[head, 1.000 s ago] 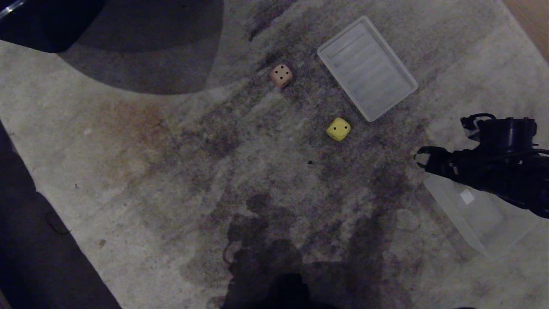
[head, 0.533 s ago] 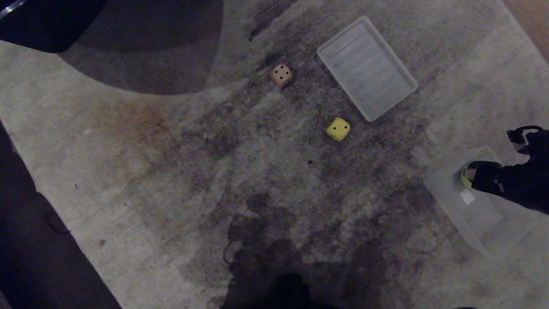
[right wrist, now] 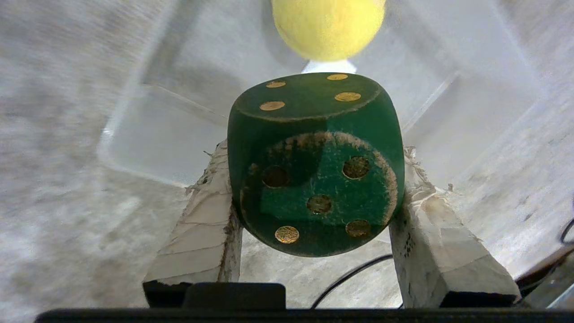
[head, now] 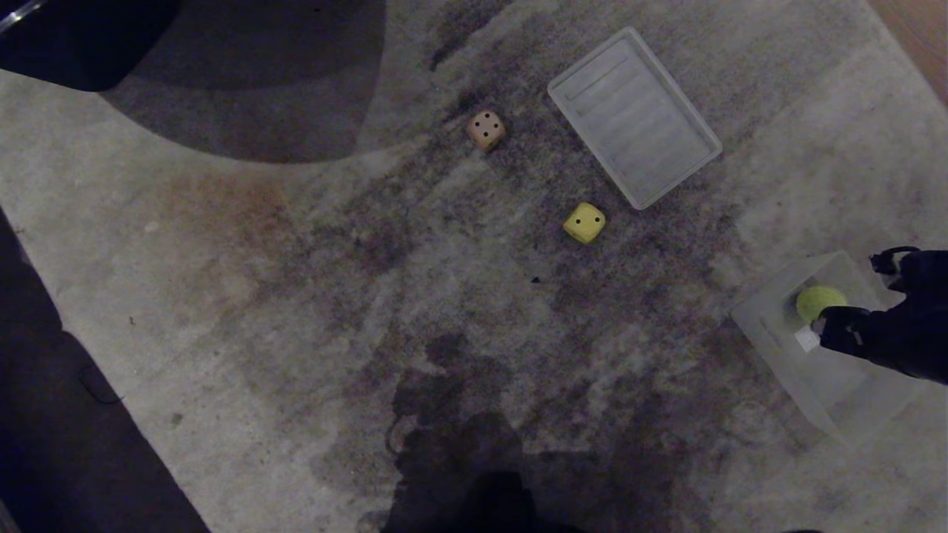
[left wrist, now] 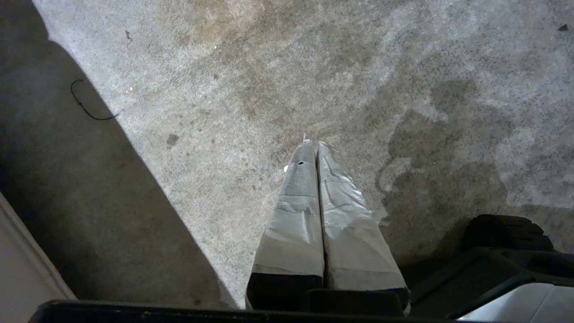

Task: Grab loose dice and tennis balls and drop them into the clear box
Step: Put the toys in the box

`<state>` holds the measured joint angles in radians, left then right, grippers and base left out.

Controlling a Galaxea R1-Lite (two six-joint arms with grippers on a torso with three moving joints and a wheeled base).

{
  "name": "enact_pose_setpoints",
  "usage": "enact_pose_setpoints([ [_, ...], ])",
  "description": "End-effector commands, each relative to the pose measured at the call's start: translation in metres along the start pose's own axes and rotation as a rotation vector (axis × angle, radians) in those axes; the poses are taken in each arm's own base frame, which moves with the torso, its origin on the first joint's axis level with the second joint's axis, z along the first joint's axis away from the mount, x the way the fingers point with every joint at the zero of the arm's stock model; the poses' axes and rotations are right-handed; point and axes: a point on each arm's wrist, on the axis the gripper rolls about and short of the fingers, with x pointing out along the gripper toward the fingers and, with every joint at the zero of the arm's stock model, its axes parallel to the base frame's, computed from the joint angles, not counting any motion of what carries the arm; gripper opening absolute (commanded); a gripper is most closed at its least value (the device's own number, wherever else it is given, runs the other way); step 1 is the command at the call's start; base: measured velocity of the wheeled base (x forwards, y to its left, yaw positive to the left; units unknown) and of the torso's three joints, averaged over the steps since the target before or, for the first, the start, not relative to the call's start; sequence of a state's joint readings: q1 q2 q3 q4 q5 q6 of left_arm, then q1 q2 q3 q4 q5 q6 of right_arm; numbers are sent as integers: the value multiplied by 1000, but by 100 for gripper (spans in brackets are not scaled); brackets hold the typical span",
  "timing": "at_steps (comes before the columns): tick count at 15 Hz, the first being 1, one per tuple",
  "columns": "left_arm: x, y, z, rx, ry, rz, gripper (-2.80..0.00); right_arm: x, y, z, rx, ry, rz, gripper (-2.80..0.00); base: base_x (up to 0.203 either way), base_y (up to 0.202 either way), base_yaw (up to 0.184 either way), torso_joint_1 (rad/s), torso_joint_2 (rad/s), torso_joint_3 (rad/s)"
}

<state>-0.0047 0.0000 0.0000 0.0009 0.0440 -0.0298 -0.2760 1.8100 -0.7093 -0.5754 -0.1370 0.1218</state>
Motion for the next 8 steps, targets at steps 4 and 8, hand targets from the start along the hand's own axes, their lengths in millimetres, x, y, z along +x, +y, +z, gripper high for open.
enact_pose_setpoints([
  [4,0,0,0,-1,3,1,-280,28,7,-13,15,57,6,0,0,0,0,0,0,0],
  [8,0,0,0,-1,4,1,-280,6,5,-3,20,5,15,0,0,0,0,0,0,0],
])
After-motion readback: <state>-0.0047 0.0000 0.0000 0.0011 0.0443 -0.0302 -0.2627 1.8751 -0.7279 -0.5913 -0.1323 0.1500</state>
